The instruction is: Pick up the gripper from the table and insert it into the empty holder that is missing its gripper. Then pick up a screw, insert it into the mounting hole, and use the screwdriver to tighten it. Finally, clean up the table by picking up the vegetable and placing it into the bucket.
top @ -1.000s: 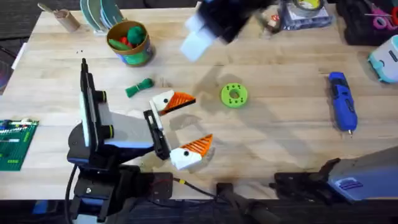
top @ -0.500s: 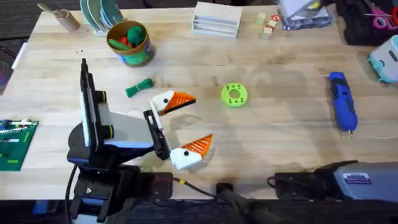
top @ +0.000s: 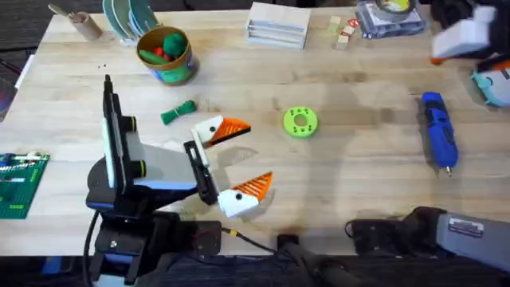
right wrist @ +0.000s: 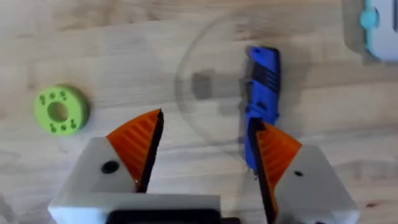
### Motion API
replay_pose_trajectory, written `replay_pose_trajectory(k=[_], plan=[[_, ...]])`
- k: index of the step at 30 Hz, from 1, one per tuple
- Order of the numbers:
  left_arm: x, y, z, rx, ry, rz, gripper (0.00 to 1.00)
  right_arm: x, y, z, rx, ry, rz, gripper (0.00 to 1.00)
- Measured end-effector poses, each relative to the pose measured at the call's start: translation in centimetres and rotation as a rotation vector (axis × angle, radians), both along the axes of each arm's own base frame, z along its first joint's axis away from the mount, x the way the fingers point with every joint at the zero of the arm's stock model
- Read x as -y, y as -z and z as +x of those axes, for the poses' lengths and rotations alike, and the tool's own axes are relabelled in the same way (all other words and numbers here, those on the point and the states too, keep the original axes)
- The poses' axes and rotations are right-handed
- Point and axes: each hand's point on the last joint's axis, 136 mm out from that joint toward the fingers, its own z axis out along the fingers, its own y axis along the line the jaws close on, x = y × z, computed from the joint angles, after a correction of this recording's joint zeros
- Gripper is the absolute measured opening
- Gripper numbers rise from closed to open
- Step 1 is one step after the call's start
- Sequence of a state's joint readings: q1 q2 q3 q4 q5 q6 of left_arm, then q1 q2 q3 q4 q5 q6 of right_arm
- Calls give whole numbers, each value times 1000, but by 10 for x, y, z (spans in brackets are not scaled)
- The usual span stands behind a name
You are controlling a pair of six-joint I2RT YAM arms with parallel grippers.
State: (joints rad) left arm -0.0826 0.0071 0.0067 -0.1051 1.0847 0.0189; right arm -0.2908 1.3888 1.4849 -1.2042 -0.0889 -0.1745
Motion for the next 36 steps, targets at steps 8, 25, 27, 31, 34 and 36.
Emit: replay_pose_trajectory(k=[8,25,27,31,34,36], plan=[[0,0,0,-1,0,0,863,57,-1,-8,59,230,24,857],[0,0,0,7,1,3,17,75,15,12,63,257,47,857],[0,0,0,7,1,3,17,76,23,14,37,223,42,857],[0,0,0,7,1,3,17,77,39,16,-13,130,23,857],[1,0,-2,6,11,2,17,83,52,16,-60,68,-9,857],[2,0,-4,4,26,0,17,88,64,16,-103,38,-26,857]])
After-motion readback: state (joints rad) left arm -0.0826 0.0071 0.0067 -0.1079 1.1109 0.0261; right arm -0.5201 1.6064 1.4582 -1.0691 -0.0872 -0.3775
